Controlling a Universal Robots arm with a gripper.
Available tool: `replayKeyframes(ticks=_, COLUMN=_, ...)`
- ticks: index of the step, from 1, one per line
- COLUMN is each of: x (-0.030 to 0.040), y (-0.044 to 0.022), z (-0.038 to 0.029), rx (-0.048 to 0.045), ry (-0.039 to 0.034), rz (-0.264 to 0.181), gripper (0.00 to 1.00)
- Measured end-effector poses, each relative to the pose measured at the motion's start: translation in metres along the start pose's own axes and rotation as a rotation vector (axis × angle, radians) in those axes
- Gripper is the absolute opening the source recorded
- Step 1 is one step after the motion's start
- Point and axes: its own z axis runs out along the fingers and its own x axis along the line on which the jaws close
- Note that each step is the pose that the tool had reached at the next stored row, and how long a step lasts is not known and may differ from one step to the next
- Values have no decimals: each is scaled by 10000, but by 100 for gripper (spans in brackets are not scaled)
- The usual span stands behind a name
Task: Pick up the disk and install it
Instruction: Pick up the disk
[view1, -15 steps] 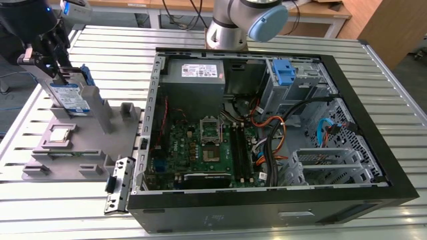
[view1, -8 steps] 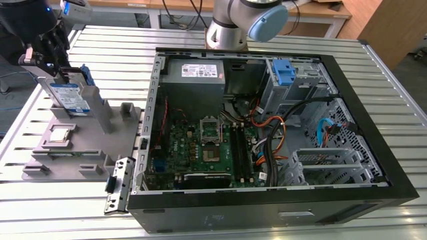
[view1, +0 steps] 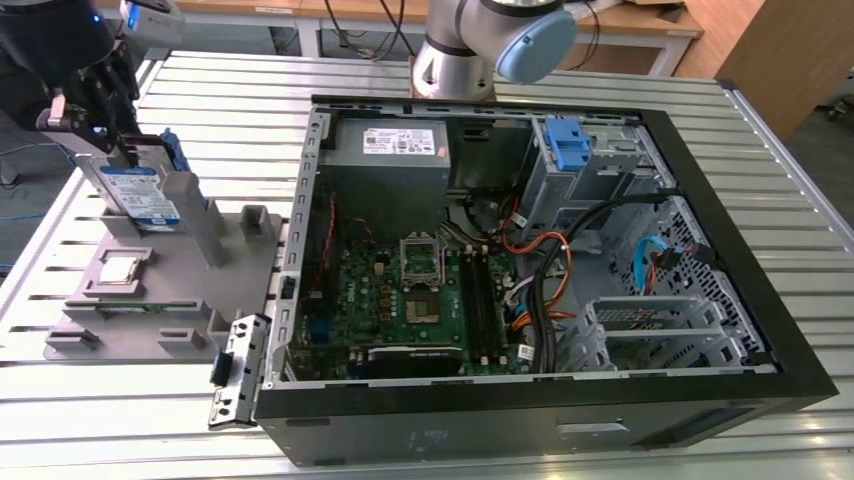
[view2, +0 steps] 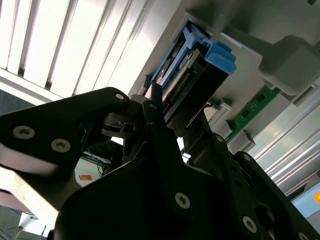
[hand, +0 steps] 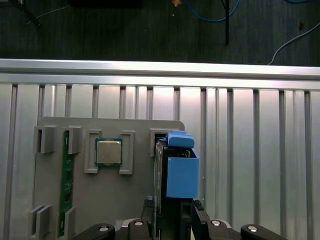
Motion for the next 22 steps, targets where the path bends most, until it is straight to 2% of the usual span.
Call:
replayKeyframes(ticks=15, x=4, y=0, z=1, rx=2, ry=-2, rz=1, gripper=42)
replayKeyframes(ticks=16, x=4, y=0, z=1, rx=2, ry=-1, rz=2, gripper=41)
replayKeyframes(ticks=17, x=5, y=0, z=1, rx=1, ry=-1, rz=1, gripper=35)
replayKeyframes(ticks=22, x=5, y=0, z=1, rx=2, ry=-2, rz=1, gripper=35)
